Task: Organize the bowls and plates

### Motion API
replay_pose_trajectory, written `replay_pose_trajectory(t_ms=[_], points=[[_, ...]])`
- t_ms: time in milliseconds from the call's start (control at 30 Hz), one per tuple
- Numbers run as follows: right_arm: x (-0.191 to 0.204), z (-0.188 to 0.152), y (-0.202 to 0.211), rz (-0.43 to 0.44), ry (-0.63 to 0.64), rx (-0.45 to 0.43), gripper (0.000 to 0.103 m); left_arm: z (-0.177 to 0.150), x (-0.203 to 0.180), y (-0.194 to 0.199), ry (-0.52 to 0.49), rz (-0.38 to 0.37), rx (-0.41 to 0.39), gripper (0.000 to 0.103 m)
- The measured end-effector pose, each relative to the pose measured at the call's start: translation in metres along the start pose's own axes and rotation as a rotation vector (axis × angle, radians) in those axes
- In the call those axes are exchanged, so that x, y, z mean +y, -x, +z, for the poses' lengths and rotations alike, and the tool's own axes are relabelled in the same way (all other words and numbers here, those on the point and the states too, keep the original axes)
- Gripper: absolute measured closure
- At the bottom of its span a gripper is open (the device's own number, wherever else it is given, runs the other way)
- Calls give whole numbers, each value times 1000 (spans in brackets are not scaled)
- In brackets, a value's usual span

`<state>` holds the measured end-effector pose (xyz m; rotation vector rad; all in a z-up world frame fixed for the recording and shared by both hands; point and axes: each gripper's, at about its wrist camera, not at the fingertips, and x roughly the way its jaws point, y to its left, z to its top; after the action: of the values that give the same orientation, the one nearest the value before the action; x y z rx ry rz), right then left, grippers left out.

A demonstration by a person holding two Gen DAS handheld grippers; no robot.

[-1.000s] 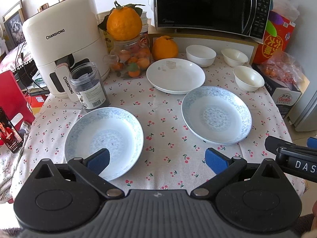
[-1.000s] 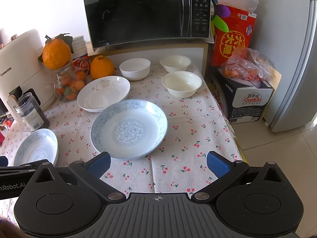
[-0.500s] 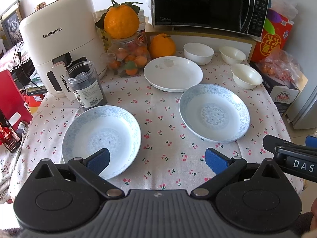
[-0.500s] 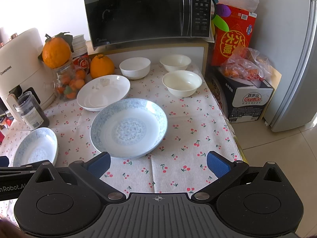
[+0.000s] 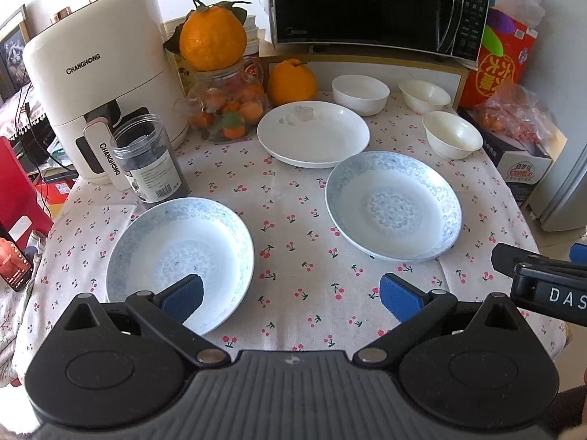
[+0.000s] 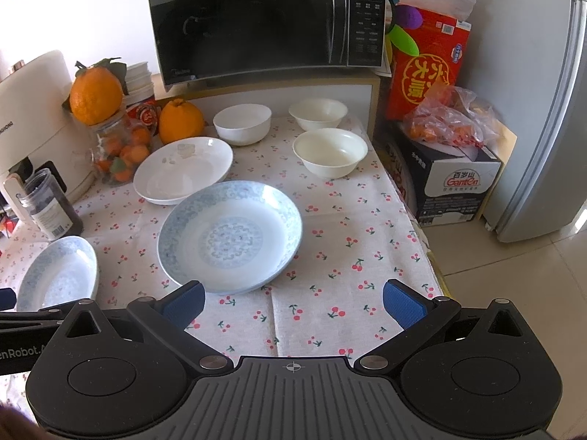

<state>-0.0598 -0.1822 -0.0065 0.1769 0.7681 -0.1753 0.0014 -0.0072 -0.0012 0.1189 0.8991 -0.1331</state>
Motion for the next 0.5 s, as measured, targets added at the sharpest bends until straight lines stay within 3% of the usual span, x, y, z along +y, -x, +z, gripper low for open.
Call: replay_pose_trajectory(t_ms=[500], points=[[0, 3, -5, -17, -3, 21, 0, 1, -1, -2, -6, -3, 9, 0]])
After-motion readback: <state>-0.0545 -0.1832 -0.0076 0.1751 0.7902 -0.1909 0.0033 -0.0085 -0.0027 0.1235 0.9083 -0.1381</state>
